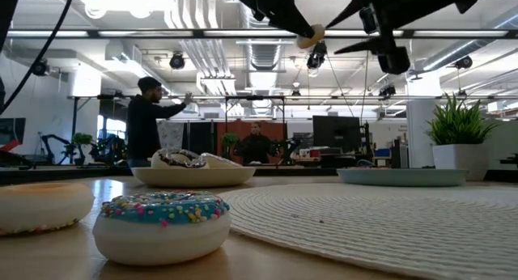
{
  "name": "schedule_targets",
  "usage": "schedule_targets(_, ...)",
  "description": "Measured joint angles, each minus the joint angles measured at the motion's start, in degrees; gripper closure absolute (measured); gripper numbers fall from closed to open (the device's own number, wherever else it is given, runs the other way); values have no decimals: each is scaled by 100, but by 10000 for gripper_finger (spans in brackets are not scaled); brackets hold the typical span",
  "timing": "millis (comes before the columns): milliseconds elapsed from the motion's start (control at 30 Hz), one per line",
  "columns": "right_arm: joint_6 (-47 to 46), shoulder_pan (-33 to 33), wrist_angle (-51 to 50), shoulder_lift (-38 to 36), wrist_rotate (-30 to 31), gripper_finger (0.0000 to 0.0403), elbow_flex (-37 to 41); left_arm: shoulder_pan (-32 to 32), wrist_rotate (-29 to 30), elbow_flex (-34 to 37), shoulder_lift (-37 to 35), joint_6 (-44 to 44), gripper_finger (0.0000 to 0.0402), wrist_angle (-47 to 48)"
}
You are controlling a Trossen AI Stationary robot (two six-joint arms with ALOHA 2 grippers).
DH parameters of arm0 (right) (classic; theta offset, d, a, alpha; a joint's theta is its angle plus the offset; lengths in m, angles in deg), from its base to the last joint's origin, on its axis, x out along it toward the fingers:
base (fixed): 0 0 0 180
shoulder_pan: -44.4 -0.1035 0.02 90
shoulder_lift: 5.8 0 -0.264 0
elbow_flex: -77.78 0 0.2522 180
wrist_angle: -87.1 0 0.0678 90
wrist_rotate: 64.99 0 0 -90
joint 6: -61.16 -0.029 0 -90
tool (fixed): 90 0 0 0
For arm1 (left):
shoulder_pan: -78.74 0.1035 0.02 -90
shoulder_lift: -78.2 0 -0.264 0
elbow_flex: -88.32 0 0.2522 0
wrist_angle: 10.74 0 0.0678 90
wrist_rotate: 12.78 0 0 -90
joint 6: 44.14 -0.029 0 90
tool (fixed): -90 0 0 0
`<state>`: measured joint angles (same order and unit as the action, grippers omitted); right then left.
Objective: Pick & Place donuts
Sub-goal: Put the small yellow donut on the blue plate
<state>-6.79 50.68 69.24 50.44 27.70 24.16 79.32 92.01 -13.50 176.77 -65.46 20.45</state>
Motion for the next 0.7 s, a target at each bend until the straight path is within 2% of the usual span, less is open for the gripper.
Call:
schedule_targets(233, 88, 39, 317, 55, 198, 205, -95, 22, -228, 38, 0, -27, 401, 47)
schedule_targets(567, -30, 55, 333, 305, 173, 151, -96, 65, -305, 38, 44, -103, 401, -146)
schedule_targets(700, -47, 55, 431, 356, 176, 146, -96, 73, -336, 38, 44, -107, 401, -178)
